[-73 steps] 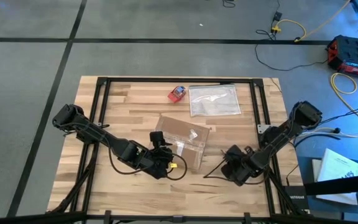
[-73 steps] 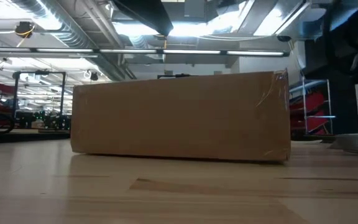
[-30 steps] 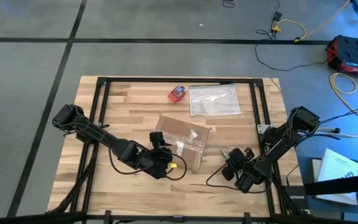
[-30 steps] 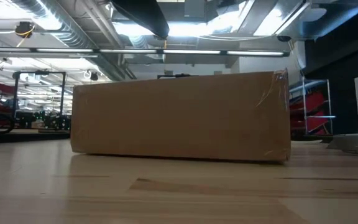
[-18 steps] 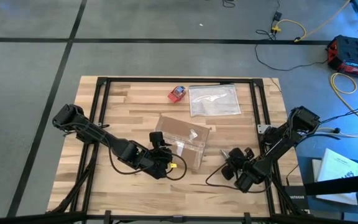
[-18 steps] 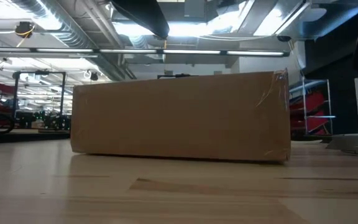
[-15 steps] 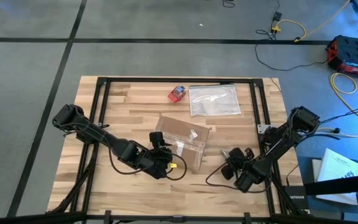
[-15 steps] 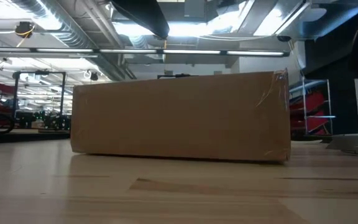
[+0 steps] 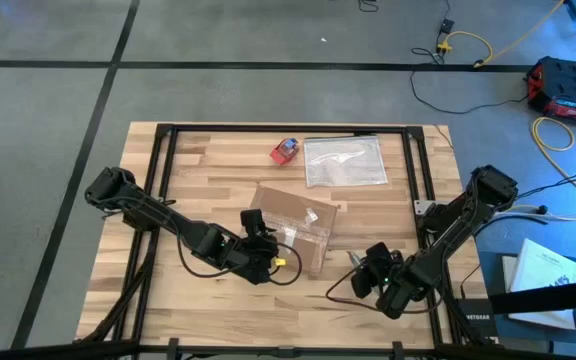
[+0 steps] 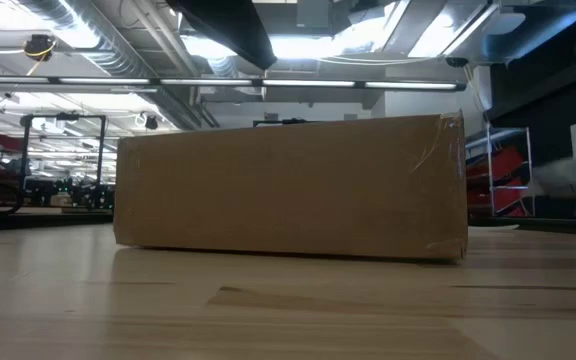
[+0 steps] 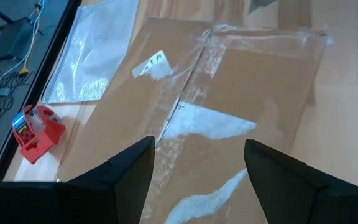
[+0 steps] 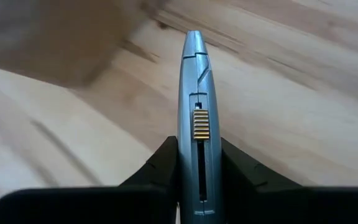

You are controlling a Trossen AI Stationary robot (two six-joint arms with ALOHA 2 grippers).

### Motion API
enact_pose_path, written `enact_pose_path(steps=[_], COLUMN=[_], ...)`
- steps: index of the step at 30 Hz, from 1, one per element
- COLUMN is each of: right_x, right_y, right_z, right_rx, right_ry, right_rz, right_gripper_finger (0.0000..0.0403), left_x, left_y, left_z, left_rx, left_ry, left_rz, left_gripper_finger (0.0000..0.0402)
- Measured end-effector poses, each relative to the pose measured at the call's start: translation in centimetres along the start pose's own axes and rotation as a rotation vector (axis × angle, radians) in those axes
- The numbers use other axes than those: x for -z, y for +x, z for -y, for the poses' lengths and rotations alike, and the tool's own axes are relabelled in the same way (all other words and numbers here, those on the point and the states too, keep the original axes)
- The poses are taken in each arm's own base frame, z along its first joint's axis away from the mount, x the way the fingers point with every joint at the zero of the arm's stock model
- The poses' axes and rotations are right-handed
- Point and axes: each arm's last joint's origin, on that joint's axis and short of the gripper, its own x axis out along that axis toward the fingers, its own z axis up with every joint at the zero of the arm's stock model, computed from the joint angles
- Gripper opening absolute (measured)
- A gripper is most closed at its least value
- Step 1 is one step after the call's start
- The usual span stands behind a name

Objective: Unpack boxes
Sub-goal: Open the box using the silver cutter

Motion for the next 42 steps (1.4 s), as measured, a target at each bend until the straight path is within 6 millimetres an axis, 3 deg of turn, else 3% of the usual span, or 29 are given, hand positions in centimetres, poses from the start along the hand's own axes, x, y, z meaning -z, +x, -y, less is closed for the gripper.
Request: enact_pose_path(steps=[5, 10, 21, 31, 42], right_x=[-1.0, -1.8, -1.8, -4.2, -5.2], right_y=[-2.9, -3.8, -1.2, 0.4, 0.7], right_z=[-0.7, -0.9, 1.6, 1.5, 1.1], right_rx=[-0.176, -0.295, -0.528, -0.473, -0.469], right_ry=[0.22, 0.289, 0.493, 0.533, 0.526], right_rz=[0.045, 0.079, 0.084, 0.098, 0.101], right_gripper_finger=[0.0062, 0.0062, 0.0062, 0.0062, 0.0062], left_x=[-0.1, -0.5, -0.9, -1.6, -0.4], left_y=[0.2, 0.5, 2.7, 4.2, 7.4], left_z=[-0.1, -0.3, -2.2, -3.9, -2.6], left_rx=[0.0, -0.002, 0.071, 0.121, 0.288], left_ry=[0.015, 0.05, 0.134, 0.24, 0.472], left_rz=[0.013, 0.036, -0.013, 0.014, -0.036], left_gripper_finger=[0.0235, 0.0235, 0.0235, 0.0235, 0.0235])
